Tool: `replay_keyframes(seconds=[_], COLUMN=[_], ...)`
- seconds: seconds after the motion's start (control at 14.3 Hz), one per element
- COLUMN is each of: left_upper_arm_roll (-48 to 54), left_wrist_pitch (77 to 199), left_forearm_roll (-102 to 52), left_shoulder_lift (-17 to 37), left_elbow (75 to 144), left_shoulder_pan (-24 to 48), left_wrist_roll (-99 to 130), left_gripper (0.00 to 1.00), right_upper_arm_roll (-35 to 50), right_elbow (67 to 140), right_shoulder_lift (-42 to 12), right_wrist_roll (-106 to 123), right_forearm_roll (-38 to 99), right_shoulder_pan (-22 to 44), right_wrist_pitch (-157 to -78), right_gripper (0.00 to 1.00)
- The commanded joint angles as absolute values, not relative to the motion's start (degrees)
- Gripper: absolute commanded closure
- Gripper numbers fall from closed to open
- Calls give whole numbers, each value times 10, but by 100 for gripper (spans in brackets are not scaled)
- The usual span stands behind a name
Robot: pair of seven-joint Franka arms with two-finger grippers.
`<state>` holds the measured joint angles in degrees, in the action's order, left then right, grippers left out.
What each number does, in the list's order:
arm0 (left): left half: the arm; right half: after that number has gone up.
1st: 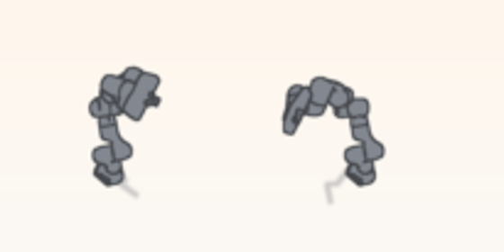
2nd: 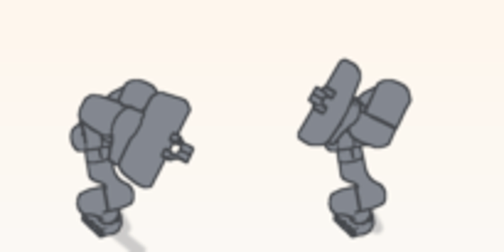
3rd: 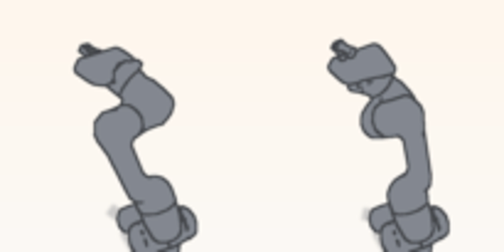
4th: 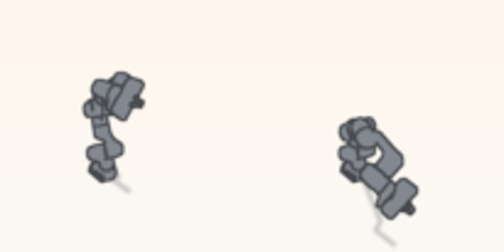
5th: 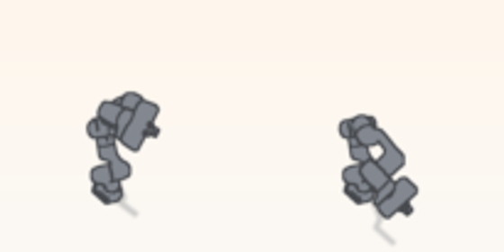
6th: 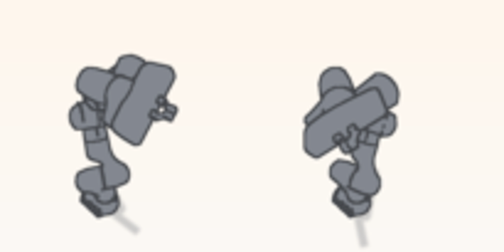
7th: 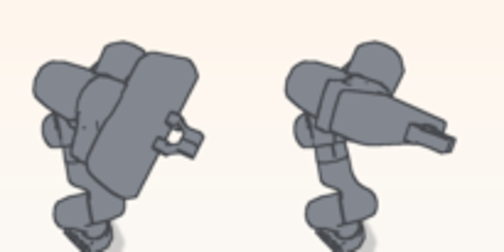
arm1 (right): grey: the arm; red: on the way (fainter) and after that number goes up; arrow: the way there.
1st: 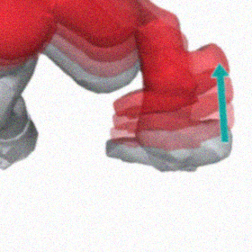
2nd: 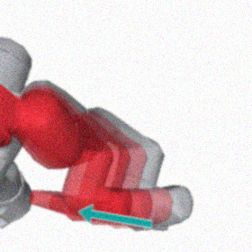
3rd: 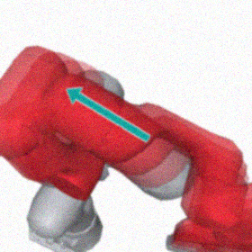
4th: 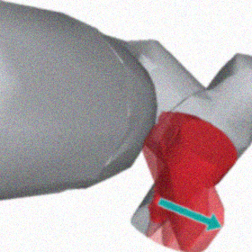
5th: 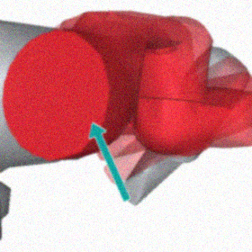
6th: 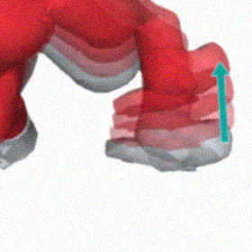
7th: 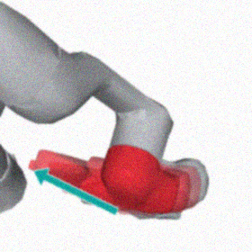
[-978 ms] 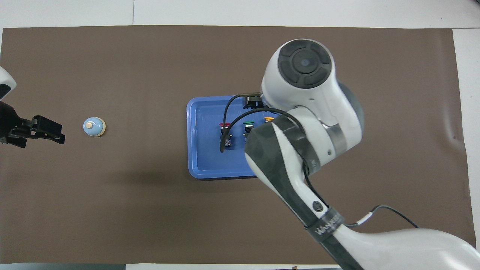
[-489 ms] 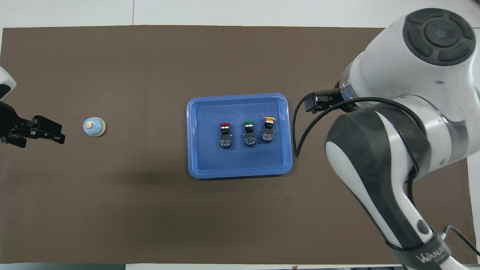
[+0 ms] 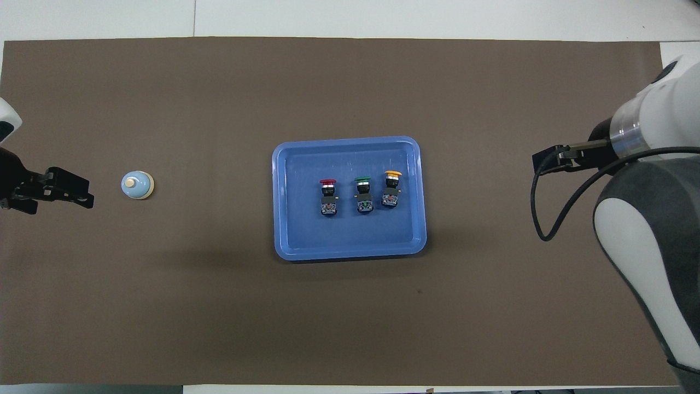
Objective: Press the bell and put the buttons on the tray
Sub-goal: 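Withdraw the right gripper while the left gripper reaches the bell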
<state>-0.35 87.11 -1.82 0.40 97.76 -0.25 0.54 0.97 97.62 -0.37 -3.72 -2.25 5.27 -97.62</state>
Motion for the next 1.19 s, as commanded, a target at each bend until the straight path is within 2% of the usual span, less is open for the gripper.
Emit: replay_keyframes(seconds=[0.0, 0.07, 0.21, 0.35, 0.98, 1.12], left_upper_arm_roll=[-8, -7, -7, -8, -8, -8], left_wrist_pitch=[947, 958, 1014, 1036, 1207, 1249], left_forearm_roll=[-11, -11, -12, -12, -12, -12], left_shoulder_lift=[-6, -11, -25, -14, 111, 117], left_elbow=[1003, 1018, 1061, 1077, 1095, 1122], left_shoulder_pan=[2, -2, -17, -17, -30, -30], left_wrist_roll=[32, 49, 46, 44, 16, 17], left_gripper=[77, 100, 100, 100, 100, 100], right_upper_arm_roll=[18, 18, 19, 19, 18, 18], right_elbow=[991, 990, 990, 989, 988, 988], right_shoulder_lift=[4, 3, 4, 4, 4, 4], right_wrist_roll=[-24, -19, -18, -18, -24, -24], right_forearm_roll=[-28, -26, -19, -18, 6, 6], right_shoulder_pan=[31, 26, 16, 16, 16, 16], right_wrist_pitch=[-985, -983, -967, -952, -944, -943], right_gripper=[0, 0, 0, 0, 0, 0])
